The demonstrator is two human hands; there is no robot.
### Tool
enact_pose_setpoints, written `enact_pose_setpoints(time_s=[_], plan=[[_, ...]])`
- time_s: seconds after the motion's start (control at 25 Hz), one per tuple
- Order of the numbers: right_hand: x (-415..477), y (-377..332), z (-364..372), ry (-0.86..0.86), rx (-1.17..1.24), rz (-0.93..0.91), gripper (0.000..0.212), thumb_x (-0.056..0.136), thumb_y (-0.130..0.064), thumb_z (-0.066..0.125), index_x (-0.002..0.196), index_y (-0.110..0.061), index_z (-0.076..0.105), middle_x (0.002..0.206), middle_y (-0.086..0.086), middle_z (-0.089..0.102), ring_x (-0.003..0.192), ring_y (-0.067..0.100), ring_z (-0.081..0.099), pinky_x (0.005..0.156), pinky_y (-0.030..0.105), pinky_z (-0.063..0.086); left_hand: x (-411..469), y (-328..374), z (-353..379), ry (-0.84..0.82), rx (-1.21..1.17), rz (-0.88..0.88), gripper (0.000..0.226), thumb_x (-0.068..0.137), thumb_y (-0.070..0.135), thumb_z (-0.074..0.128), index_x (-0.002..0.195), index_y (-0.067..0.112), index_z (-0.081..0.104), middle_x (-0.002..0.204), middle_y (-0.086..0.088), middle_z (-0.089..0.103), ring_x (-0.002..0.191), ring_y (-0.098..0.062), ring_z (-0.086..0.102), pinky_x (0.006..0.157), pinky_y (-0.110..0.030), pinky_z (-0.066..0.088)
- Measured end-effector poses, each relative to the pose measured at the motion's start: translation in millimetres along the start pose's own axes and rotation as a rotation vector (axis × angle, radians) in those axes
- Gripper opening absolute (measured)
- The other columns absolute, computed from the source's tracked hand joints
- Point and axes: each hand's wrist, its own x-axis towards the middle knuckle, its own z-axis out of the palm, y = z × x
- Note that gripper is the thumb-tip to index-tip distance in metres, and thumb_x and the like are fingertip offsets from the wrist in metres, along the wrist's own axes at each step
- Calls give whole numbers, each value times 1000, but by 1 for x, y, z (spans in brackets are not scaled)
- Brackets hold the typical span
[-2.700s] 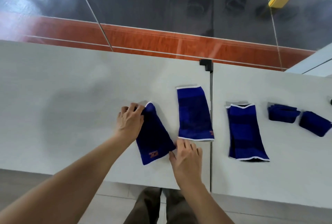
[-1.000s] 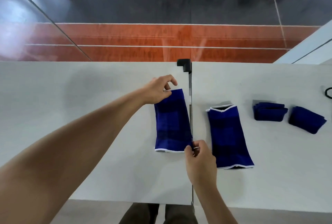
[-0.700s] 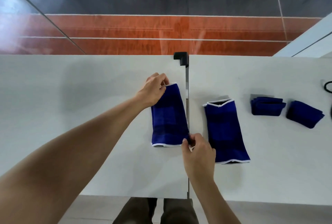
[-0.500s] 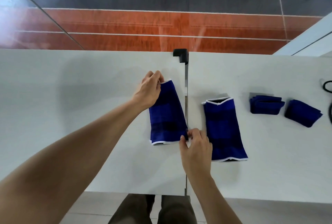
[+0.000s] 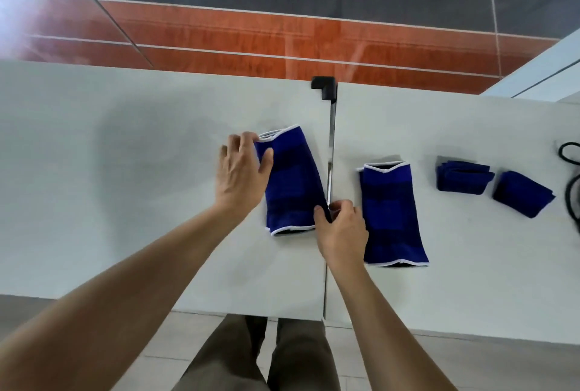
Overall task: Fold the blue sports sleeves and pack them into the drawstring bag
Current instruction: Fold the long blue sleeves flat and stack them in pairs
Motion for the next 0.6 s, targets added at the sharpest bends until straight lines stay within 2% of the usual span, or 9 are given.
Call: enact_pose_setpoints(time_s=[0.12,0.2,0.32,0.4,0.48,0.6], plan=[[-3,-6,4,14,-11,16,29,88,-42,65,100,-17,59,97,2,59,92,26,58,83,44,50,-71,-9,0,-278,-78,-235,52,95,47,49,138,19,39,127,-7,48,114,-31,48,100,-43,41],[-8,-10,7,19,-17,6,27,87,-40,66,96,-16,58,93,2,60,88,26,59,82,41,49,-97,-13,3,-389,-129,-262,55,95,45,51,142,23,34,127,-3,49,115,-26,48,101,-42,42],[-25,-11,10,-49,58,1,21,92,-36,64,93,-18,53,84,-4,63,78,22,62,78,42,51,-104,-18,2,-366,-233,-295,43,99,32,49,139,24,36,123,-2,55,113,-24,52,99,-42,45],[-39,-6,14,-83,162,-5,20,94,-34,62,95,-18,51,81,-3,64,74,20,63,73,42,55,-105,-24,0,-326,-272,-312,32,100,24,47,132,23,42,113,-2,60,105,-22,56,89,-37,47],[-52,-2,15,-82,209,-19,18,97,-32,60,97,-17,51,83,-3,64,71,16,63,63,32,53,-111,-31,-3,-328,-337,-322,23,102,21,45,125,24,46,102,1,63,94,-18,60,81,-36,51],[-68,4,16,-82,222,-59,13,100,-29,56,101,-18,50,81,-8,63,69,4,61,56,17,46,-121,-39,-7,-326,-423,-328,16,103,20,45,117,28,45,94,4,64,84,-13,64,76,-42,60]])
